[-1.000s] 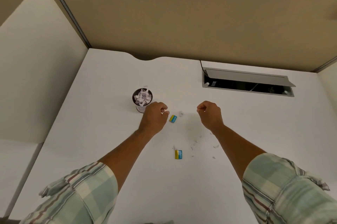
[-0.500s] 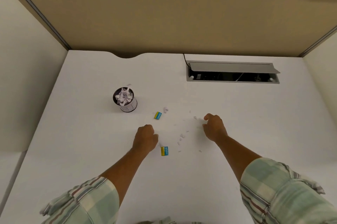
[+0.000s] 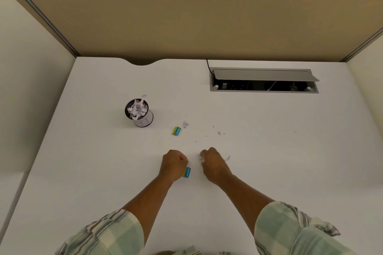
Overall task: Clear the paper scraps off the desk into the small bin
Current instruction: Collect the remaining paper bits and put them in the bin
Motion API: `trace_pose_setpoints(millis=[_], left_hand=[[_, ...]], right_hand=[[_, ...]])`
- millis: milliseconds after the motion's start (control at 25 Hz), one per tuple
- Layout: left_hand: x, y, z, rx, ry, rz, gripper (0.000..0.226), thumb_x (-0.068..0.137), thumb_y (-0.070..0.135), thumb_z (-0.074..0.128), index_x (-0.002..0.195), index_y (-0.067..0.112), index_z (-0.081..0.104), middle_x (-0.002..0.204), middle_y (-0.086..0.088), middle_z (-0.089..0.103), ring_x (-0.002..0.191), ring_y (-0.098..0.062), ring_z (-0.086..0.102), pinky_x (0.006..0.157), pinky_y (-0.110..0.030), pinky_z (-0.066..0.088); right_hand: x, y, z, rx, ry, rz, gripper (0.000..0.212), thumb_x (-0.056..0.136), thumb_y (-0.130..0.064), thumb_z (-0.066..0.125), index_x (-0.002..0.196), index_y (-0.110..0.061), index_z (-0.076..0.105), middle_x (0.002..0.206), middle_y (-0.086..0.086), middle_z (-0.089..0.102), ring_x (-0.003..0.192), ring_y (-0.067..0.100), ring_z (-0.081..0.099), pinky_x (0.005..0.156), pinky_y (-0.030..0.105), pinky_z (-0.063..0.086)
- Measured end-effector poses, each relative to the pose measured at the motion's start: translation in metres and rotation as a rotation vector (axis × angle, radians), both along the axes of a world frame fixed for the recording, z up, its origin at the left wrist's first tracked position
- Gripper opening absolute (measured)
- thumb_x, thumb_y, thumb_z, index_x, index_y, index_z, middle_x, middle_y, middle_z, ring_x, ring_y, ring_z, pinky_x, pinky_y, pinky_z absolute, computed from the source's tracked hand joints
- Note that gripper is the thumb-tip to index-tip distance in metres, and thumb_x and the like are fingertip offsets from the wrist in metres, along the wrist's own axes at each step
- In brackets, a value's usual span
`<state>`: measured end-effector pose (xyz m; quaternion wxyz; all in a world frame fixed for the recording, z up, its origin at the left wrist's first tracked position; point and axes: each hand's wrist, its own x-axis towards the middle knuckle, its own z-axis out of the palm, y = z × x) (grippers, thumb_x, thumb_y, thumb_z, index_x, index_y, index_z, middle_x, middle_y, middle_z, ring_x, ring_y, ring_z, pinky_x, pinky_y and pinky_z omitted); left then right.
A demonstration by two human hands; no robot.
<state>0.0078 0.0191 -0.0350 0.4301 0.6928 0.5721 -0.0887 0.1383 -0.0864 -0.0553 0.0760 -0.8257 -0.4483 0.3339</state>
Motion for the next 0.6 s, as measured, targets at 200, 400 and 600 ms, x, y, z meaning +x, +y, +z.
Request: trace_pose_setpoints(millis=[200,400,600], left_hand=[[-0.003,0.017,0.006,0.041,-0.088,0.074,0.014,0.091,0.019,0.065,0.086,0.019,0.079,0.087,0.008,0.073,0.090,-0.014,0.070,0.069,-0.015,0.045],[-0.009,0.049,0.006,0.221,-0.123,0.090,0.020,0.092,0.018,0.068,0.111,0.014,0.071,0.113,-0.002,0.071,0.102,-0.015,0.065,0.087,-0.021,0.049],[-0.003,0.081,0.002,0.342,0.015,-0.265,0.059,0.098,0.021,0.060,0.152,0.015,0.039,0.158,-0.005,0.041,0.145,-0.024,0.039,0.117,-0.038,0.037]], right_hand=[[0.014,0.018,0.010,0.073,0.048,-0.061,0.034,0.100,-0.022,0.053,0.133,-0.017,0.055,0.127,0.008,0.054,0.117,0.023,0.057,0.099,0.031,0.047],[0.038,0.067,0.023,0.182,-0.037,0.012,0.036,0.100,-0.023,0.053,0.135,-0.018,0.054,0.135,0.005,0.053,0.125,0.023,0.053,0.103,0.037,0.047],[0.042,0.114,0.020,0.038,-0.162,0.302,0.060,0.102,-0.019,0.048,0.157,-0.018,0.025,0.166,0.001,0.022,0.150,0.023,0.027,0.120,0.042,0.030]])
